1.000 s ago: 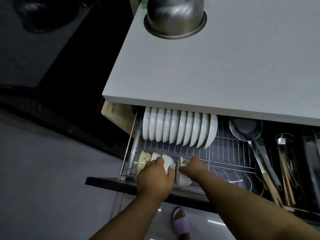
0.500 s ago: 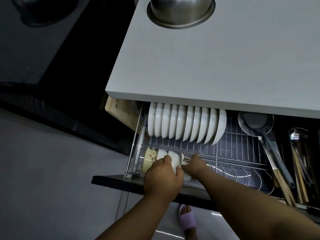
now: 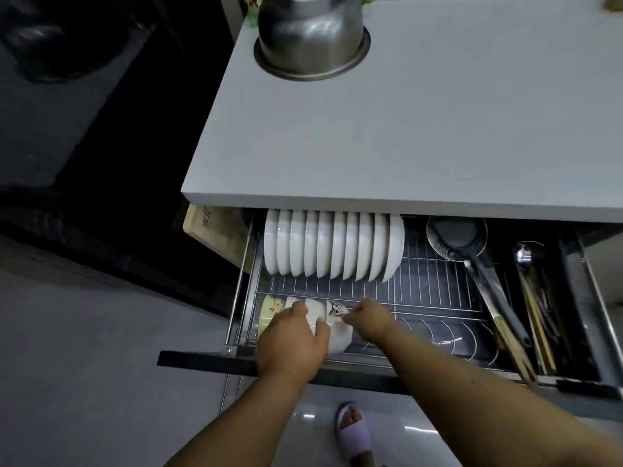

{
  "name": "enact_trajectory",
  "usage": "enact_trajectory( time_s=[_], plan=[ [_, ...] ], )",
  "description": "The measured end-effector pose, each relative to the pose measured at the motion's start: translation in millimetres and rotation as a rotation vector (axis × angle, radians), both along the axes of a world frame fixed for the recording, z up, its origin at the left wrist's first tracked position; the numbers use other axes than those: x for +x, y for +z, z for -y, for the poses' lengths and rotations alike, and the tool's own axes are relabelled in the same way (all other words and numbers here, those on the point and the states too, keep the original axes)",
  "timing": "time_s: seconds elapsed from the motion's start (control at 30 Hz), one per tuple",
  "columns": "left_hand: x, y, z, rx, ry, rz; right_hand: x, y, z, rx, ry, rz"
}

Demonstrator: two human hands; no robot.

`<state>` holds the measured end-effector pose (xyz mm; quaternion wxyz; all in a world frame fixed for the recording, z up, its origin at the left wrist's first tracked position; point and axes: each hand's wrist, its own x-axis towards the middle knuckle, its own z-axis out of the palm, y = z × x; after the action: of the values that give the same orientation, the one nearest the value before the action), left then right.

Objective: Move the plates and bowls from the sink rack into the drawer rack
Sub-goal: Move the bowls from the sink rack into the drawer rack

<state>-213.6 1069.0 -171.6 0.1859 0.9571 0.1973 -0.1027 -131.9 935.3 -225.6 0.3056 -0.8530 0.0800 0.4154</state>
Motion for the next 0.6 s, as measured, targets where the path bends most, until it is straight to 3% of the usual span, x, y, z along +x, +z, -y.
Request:
enact_trajectory(
  time_s=[0.23, 0.43, 0.6],
  plan=[
    [0.6, 5.8, 3.7, -0.035, 0.027, -0.007, -20.0, 50.3, 55.1, 0.150, -0.199, 0.154],
    [3.6, 11.3, 12.5, -0.043, -0.008, -0.088, -27.0, 100.1, 141.3, 0.109, -0.314, 0.344],
    [26.4, 30.7, 85.8, -0.157, -0.135, -0.029, -42.5, 127.7, 214.9, 0.045, -0.448, 0.497]
  ],
)
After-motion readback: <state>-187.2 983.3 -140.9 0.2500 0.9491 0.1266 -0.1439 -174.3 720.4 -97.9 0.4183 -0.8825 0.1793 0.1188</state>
